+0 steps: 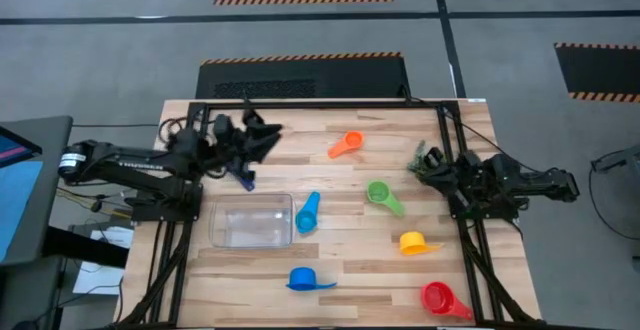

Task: Nest measuring cups in basket
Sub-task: Put the red measuring cup into the transparent bin

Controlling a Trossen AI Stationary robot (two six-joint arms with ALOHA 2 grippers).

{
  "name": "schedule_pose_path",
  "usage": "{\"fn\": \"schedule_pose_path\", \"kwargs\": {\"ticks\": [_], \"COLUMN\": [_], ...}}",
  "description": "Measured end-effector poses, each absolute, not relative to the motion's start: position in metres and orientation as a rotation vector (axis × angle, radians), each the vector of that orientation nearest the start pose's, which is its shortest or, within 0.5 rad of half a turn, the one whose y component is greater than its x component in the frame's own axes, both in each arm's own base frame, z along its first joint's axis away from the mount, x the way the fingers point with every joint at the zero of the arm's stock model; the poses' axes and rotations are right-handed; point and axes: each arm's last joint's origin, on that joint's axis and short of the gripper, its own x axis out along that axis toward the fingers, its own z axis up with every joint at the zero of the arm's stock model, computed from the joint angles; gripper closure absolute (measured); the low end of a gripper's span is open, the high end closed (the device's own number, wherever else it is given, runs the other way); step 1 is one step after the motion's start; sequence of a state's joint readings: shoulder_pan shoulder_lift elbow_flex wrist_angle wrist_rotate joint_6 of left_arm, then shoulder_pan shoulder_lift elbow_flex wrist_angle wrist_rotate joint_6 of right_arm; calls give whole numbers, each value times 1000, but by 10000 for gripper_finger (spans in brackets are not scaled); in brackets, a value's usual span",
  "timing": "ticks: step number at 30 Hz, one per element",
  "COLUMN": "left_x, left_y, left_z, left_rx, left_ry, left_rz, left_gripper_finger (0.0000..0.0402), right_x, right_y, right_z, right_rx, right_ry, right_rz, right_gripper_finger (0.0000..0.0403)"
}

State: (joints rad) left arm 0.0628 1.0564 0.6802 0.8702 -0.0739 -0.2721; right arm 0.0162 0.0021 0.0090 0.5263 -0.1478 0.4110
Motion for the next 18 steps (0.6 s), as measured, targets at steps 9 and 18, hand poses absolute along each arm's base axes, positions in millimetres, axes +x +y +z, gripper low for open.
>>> {"fn": "schedule_pose_path", "kwargs": {"ticks": [9, 18], "left_x": [282, 334], "left_y": [15, 6], "left_z": [375, 375], "left_rx": [-253, -233], "left_ry": [-303, -57], "left_rz": [-27, -33], "left_gripper_finger": [285, 285], "right_x": [78, 74], "right_y": [5, 4], "right_z": [224, 232], "right_rx": [356, 365], "right_ry": [-605, -661], "right_rz": [279, 253], "right_gripper_finger": [369, 369]}}
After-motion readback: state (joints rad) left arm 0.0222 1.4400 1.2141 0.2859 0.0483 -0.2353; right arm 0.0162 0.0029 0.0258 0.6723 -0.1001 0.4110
